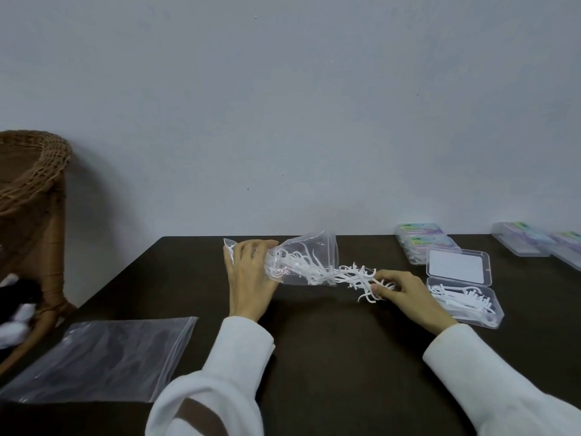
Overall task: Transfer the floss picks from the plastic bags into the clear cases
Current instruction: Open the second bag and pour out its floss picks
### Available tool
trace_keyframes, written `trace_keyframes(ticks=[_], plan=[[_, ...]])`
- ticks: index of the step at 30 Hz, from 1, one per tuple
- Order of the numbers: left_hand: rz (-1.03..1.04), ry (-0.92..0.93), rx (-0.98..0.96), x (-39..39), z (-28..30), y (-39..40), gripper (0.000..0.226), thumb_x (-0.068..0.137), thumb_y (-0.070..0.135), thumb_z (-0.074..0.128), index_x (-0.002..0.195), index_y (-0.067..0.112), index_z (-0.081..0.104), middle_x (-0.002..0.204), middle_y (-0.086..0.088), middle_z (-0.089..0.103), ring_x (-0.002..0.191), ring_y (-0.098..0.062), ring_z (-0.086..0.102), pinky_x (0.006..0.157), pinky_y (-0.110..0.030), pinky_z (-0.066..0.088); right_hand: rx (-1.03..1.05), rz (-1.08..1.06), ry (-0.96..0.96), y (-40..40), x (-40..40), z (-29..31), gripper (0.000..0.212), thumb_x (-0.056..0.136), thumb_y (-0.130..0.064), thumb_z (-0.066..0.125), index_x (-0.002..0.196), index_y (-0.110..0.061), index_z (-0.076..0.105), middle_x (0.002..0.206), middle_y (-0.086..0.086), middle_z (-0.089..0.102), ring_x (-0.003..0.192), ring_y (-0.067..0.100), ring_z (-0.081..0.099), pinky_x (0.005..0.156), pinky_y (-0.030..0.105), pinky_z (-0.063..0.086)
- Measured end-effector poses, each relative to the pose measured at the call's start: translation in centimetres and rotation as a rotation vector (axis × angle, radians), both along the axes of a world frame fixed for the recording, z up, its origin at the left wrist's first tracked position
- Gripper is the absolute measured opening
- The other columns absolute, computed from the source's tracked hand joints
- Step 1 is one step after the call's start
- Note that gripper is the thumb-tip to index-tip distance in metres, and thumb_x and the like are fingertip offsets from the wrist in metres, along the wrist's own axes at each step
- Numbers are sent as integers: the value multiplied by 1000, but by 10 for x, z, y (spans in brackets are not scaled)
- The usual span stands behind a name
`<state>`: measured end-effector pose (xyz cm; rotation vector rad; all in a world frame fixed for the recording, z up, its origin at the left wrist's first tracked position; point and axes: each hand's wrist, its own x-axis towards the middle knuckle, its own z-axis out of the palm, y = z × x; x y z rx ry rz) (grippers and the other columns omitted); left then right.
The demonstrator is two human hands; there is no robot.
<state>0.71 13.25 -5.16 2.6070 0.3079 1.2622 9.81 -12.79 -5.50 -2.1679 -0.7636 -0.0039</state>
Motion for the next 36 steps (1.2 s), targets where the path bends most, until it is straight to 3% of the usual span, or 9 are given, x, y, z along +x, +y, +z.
trace_keyframes(ticks=[6,10,13,20,24,27,29,31,36], plan=[[-8,-6,-27,-1,0,0,47,71,25,79,115,17,63,112,-6,61,113,-27,51,109,-57,26,-19,-29,10,-4,1,2,12,89,-16,58,81,-23,64,81,-3,64,75,8,56,66,7,36],[-7,0,-46,0,0,1,48,71,26,79,115,18,62,112,-5,61,112,-26,50,102,-60,33,-80,-33,-9,-3,0,1,14,89,-10,54,94,-9,68,92,4,64,79,12,54,67,5,34],[12,-20,-35,-1,0,2,46,71,25,79,113,18,63,110,-4,62,109,-26,51,102,-58,33,-102,-40,-29,-3,1,0,18,89,-8,54,99,-9,68,96,0,62,75,2,50,66,8,35],[73,-77,-116,1,1,2,47,74,24,79,116,14,62,115,-7,62,111,-25,50,106,-42,27,-86,-52,-14,-5,6,-3,19,89,-8,54,102,-12,67,98,-2,61,90,11,53,71,14,34],[93,-84,-118,1,1,1,45,73,24,79,114,15,63,112,-7,62,109,-26,52,107,-53,30,-34,-7,9,-3,4,-4,22,86,-4,56,99,-16,71,93,-4,64,87,10,56,73,6,38],[79,-86,-113,2,2,-1,46,73,25,78,115,15,63,113,-7,62,110,-27,51,107,-45,28,-2,91,27,0,-3,-1,30,86,-3,57,100,-26,70,95,-12,65,83,-3,58,74,6,39],[68,-83,-120,2,3,-3,46,74,25,78,116,14,62,115,-7,61,111,-26,50,106,-42,27,18,127,40,2,-6,1,30,87,-5,57,100,-30,68,100,-15,66,92,-6,59,82,9,41],[59,-75,-109,2,3,-3,47,73,27,79,116,15,62,114,-6,61,111,-25,51,107,-48,31,46,113,3,3,-8,3,27,87,-6,57,97,-29,67,104,-16,65,100,-4,57,88,13,40],[11,-34,-66,2,2,-14,51,70,32,80,115,16,61,114,-5,61,112,-24,51,108,-48,33,330,93,-7,13,-14,8,16,89,-9,58,92,-22,66,113,-12,62,102,-4,58,89,16,42]])
